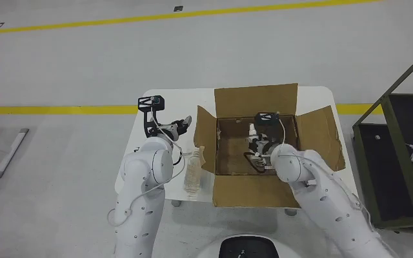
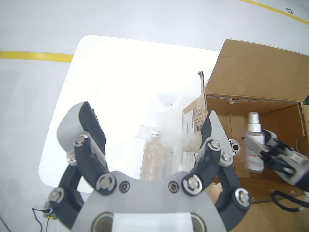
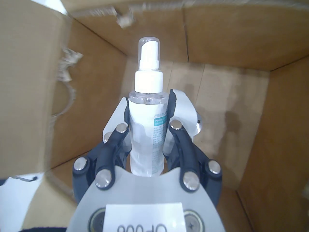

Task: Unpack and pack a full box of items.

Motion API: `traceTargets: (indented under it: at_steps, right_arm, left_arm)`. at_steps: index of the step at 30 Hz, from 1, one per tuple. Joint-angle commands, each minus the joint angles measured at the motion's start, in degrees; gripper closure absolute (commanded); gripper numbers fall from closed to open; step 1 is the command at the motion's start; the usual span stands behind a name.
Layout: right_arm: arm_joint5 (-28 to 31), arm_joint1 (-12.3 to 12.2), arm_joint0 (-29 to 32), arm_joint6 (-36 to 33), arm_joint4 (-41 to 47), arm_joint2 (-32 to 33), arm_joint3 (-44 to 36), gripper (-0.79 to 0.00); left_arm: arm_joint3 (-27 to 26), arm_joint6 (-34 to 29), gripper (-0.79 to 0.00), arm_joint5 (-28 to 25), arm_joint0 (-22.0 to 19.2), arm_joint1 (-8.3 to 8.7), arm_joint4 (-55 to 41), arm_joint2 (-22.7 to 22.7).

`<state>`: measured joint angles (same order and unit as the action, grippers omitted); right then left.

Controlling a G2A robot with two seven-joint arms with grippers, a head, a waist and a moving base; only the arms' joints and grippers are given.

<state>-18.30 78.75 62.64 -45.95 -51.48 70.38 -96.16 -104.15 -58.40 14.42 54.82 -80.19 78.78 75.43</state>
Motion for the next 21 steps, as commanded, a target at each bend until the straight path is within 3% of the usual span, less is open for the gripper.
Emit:
traceTargets:
  at_steps: [1,6,11,17,21]
  right_arm:
    - [3.0,-0.6,4.8,2.0,5.1,6.7,-6.8,0.000]
    - [7.0,-1.6,13.2,7.7,13.5,18.4,-15.4,0.000]
    - [4.6,-2.2,19.8,11.8,14.8,28.6,-19.6,0.000]
    - [2.6,-3.1,27.1,11.3,9.4,38.3,-22.8,0.000]
    - [3.3,-3.8,29.9,5.7,6.5,42.6,-20.9,0.000]
  left_arm:
    - [0.0,0.0,-0.785,0.0,0.0,0.00,0.0,0.0]
    - [0.0,0.0,-0.785,0.0,0.0,0.00,0.0,0.0]
    - [0.0,0.0,-0.785,0.0,0.0,0.00,0.0,0.0]
    - [0.0,0.0,-0.785,0.0,0.0,0.00,0.0,0.0]
    - [0.0,0.0,-0.785,0.0,0.0,0.00,0.0,0.0]
